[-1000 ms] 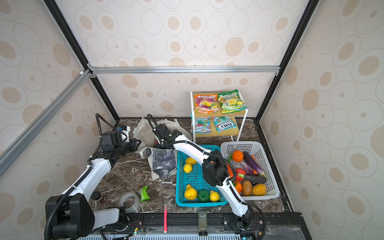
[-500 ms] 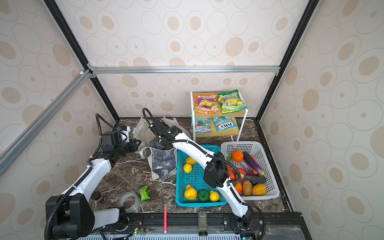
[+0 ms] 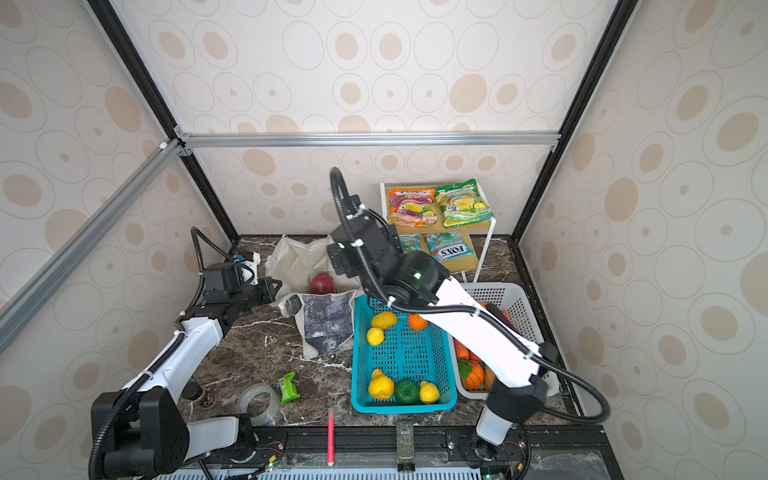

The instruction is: Place the food into the grocery bag and tie it

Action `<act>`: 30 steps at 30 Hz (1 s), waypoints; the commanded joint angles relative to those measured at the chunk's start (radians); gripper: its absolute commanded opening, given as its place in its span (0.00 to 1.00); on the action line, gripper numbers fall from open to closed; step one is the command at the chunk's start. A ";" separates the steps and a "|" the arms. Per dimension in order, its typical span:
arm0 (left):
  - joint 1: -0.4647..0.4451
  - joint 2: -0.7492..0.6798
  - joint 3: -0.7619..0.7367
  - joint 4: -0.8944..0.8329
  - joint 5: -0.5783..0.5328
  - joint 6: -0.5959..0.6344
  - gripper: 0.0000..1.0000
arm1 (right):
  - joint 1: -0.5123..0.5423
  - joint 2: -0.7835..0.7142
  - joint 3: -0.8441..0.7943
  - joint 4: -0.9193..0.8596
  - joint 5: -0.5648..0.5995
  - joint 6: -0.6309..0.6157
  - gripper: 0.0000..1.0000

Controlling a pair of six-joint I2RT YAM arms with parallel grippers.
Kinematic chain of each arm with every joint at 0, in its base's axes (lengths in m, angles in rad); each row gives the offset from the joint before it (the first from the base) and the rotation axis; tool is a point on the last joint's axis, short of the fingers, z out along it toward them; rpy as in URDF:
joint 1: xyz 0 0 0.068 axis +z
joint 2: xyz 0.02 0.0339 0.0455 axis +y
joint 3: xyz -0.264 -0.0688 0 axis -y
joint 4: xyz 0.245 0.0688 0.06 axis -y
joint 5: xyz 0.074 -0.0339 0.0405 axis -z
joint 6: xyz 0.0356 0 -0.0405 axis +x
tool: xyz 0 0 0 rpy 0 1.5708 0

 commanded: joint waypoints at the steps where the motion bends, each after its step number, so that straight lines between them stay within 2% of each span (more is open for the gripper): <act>1: -0.001 -0.021 0.003 -0.008 0.010 0.002 0.00 | -0.016 -0.128 -0.228 0.133 -0.060 0.014 1.00; 5: -0.003 -0.034 -0.007 0.005 0.005 -0.001 0.00 | -0.124 -0.234 -0.380 -0.013 -0.108 0.198 1.00; 8: -0.003 -0.023 0.000 -0.002 0.018 -0.003 0.00 | -0.175 -0.281 -0.499 -0.059 -0.175 0.253 1.00; 12: -0.002 -0.036 -0.005 0.002 0.010 -0.001 0.00 | -0.186 -0.313 -0.609 -0.080 -0.292 0.334 0.97; 16: -0.003 -0.032 -0.003 -0.003 0.009 -0.001 0.00 | -0.186 -0.326 -0.701 -0.080 -0.419 0.369 0.95; 20: -0.002 -0.027 -0.002 -0.002 0.010 -0.001 0.00 | -0.186 -0.332 -0.772 -0.062 -0.595 0.379 0.92; 23: -0.002 -0.025 -0.003 0.000 0.006 -0.003 0.00 | -0.186 -0.321 -0.820 -0.050 -0.709 0.383 0.88; 30: -0.003 -0.035 -0.003 -0.005 0.002 -0.003 0.00 | -0.177 -0.277 -0.913 -0.140 -0.695 0.417 0.77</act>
